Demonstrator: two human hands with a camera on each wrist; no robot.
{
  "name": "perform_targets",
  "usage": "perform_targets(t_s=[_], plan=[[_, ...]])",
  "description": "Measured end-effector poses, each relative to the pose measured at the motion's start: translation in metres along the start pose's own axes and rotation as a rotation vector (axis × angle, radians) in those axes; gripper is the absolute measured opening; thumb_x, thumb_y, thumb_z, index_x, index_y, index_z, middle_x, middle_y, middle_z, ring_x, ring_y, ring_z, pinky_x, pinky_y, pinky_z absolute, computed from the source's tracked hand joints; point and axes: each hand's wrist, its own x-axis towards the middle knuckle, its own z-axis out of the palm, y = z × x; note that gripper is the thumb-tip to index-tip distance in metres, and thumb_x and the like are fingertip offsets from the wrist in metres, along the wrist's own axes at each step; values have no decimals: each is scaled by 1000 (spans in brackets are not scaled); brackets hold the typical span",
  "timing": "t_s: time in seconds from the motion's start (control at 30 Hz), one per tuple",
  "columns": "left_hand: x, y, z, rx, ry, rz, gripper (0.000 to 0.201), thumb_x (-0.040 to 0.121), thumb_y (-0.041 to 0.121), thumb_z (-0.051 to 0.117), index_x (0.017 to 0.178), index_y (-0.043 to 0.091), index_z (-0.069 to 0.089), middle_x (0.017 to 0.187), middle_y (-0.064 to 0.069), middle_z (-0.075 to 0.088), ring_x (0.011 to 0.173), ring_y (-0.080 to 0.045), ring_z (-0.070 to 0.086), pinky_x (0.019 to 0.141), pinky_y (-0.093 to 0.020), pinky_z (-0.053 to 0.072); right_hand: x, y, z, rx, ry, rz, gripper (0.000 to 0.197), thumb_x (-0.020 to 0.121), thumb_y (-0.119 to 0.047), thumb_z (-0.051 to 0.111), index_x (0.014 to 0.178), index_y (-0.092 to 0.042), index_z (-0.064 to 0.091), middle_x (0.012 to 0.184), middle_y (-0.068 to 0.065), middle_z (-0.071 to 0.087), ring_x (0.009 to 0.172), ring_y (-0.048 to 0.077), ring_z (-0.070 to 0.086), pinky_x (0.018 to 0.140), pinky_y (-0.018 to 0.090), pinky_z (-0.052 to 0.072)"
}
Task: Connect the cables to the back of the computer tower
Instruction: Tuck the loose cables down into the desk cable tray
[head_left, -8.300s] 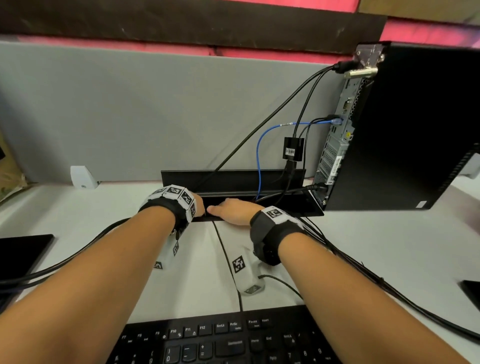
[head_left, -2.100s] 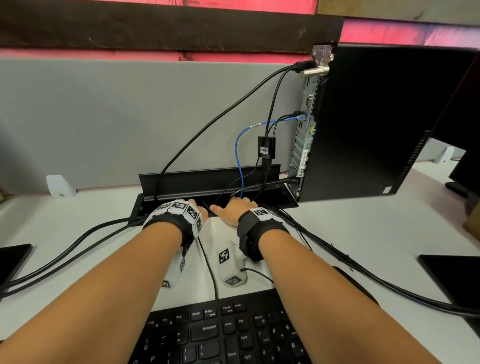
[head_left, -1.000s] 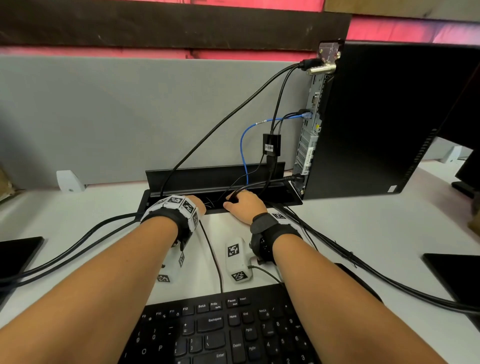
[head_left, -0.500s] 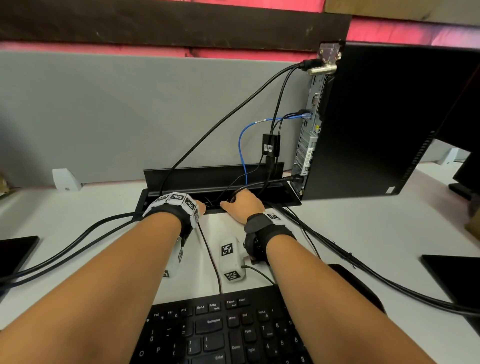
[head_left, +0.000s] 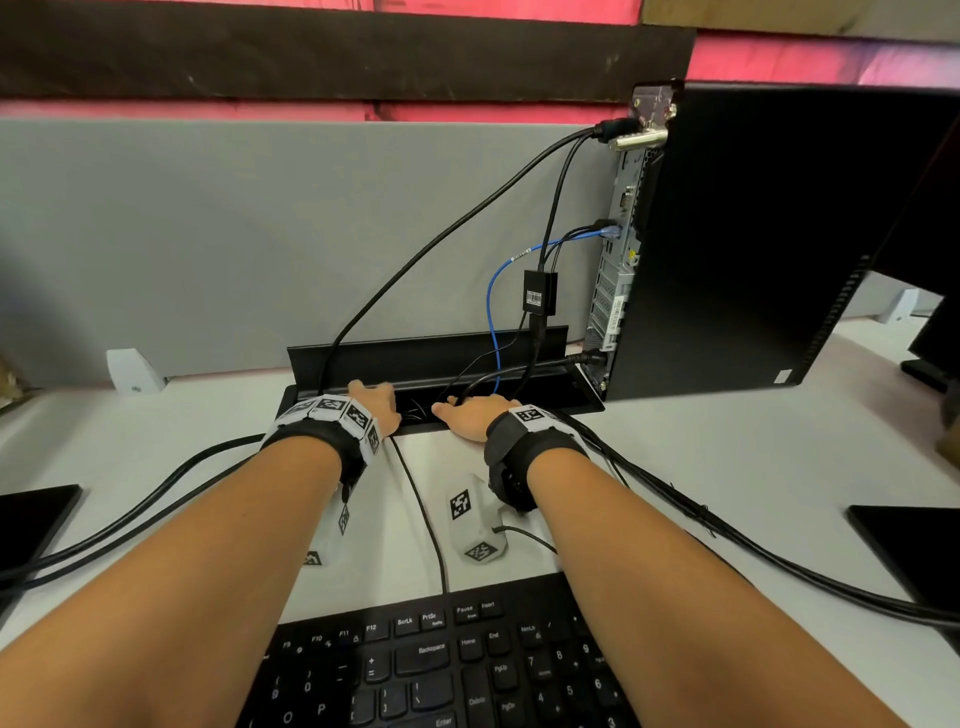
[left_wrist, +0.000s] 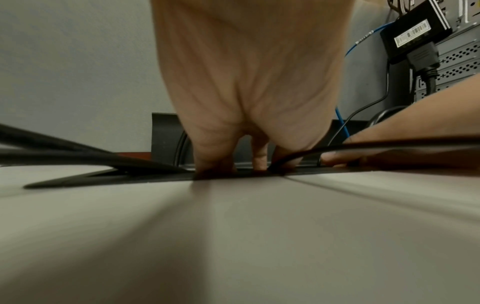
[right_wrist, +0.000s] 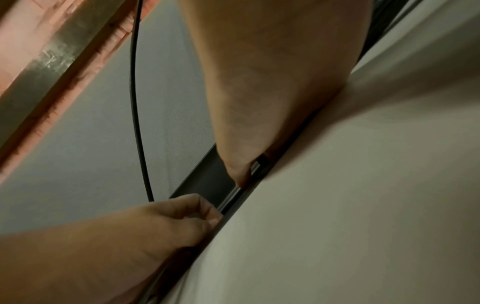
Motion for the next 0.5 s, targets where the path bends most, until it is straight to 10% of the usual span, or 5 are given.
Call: perform_targets(t_s=[0.5], plan=[[0,3,-1,-66,22,-63,46,97,33,47,133,4,43,136,-18,46,122,-31,51,103,-36,43,-10,7,1,-42,79,-60,74,92,-68,27,137,-13,50,141,11,50,133,29,41,109,44,28]])
